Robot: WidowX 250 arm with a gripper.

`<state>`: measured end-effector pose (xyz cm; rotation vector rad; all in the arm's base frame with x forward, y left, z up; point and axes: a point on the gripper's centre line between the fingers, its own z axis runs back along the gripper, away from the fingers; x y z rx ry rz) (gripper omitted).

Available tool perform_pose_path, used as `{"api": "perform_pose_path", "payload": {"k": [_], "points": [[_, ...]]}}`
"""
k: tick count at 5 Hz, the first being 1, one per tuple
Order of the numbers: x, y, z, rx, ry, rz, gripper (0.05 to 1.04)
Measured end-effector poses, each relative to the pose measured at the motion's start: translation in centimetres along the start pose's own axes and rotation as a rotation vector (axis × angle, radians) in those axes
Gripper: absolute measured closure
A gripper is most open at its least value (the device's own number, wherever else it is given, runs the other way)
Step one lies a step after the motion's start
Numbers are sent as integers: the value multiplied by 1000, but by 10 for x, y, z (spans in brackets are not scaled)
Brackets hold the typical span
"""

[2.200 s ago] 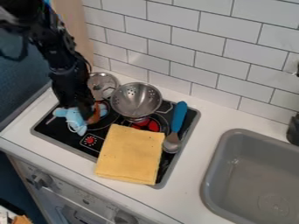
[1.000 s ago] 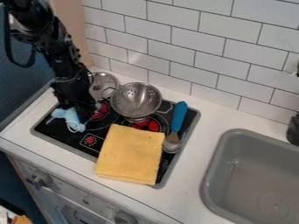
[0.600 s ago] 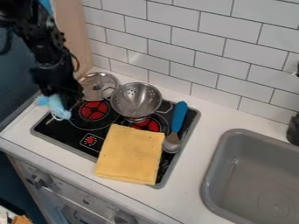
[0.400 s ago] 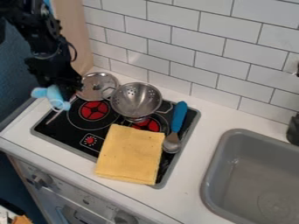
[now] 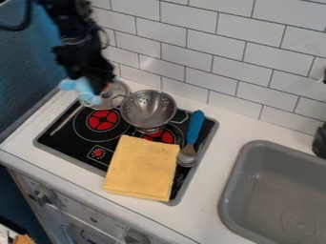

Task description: Put the blue object inside the silver strainer

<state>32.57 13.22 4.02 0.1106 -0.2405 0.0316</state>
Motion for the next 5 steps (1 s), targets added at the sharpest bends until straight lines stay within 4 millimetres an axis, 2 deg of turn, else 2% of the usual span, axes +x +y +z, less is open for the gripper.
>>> {"api": "perform_pose_path", "payload": {"k": [1,2,4,5], "points": [[17,-23,-15,-30,45,-37,593],[29,-36,-30,-107,38,-94,593],[25,-56,-58,-71,89,-212,593],[21,-59,-64,-79,107,-231,516]]}}
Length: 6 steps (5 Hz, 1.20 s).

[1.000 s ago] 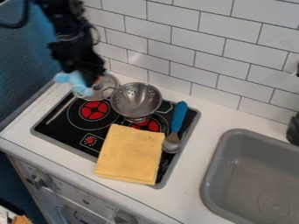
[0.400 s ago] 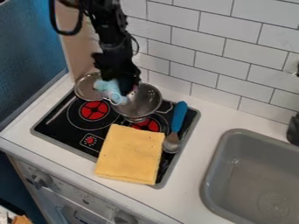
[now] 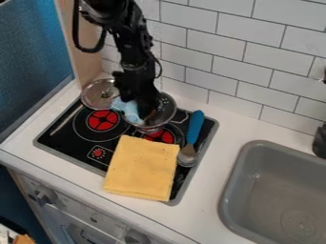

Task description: Put the blue object inside the silver strainer

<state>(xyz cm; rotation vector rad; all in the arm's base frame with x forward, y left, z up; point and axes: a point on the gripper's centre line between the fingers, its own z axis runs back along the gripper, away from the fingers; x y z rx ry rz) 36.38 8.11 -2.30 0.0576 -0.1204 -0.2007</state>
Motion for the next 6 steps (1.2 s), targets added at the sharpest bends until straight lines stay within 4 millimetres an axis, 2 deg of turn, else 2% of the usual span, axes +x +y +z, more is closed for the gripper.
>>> {"api": "perform_pose_path", "payload": {"k": [1,2,4,6], "points": [[-1,-2,0,0,15,-25,213],[-1,-1,1,16,23,-52,70],[-3,-6,5,-16,38,-53,79],[10,9,68,-15,-107,28,81]]}}
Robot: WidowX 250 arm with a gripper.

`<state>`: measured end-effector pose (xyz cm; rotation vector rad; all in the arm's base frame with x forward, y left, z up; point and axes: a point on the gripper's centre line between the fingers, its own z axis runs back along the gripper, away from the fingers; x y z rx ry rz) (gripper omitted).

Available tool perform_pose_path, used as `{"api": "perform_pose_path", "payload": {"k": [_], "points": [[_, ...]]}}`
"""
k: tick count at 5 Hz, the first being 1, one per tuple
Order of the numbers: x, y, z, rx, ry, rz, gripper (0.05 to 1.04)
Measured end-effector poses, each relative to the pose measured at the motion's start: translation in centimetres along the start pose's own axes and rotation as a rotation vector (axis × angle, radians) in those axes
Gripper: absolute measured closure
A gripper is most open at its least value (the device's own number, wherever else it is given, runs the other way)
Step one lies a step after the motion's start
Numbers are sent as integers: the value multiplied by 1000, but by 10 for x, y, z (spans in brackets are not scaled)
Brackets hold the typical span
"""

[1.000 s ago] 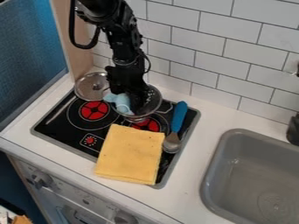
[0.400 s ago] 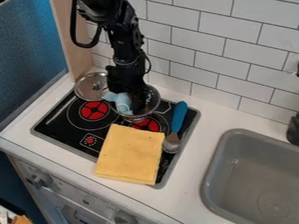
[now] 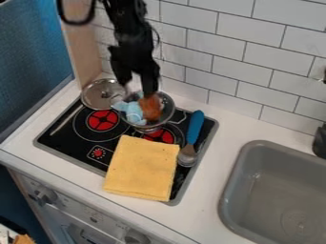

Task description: Put the blue object inside the silver strainer

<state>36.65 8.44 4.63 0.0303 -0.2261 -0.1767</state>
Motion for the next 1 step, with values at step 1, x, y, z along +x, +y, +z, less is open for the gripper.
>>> {"api": "perform_pose_path", "payload": {"k": [1], "points": [[-10,7,12,98,-22,98,82]]}}
